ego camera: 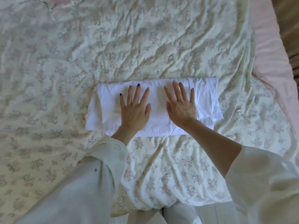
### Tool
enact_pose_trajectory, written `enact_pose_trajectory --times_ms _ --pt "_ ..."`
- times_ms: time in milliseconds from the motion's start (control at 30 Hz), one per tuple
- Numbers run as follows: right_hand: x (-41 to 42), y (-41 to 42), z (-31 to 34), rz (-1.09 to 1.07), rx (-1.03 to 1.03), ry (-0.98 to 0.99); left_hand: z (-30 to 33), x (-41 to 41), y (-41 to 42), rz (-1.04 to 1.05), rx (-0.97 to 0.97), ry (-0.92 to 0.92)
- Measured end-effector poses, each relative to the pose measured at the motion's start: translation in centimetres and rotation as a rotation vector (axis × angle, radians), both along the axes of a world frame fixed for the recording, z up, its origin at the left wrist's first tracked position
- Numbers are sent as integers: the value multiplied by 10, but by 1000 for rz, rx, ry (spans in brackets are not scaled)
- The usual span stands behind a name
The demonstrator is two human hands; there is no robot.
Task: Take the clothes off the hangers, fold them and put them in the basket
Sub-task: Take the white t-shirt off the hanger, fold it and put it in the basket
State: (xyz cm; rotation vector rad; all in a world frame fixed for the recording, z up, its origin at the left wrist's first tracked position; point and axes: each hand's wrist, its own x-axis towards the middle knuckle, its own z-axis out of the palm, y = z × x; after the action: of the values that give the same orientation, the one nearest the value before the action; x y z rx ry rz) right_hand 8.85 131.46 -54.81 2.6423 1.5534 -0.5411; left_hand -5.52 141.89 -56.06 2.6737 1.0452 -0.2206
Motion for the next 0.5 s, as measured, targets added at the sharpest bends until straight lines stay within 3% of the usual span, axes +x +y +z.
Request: enact_pose_trajectory --times_ms 200,367,500 --pt "27 2 -51 57 -57 -24 -52 7 11 144 103 69" --pt "55 -24 -59 -47 6 -91 -63 -22 32 336 190 52" --pt "70 -43 -55 -267 -55 -56 -56 -28 34 546 39 118"
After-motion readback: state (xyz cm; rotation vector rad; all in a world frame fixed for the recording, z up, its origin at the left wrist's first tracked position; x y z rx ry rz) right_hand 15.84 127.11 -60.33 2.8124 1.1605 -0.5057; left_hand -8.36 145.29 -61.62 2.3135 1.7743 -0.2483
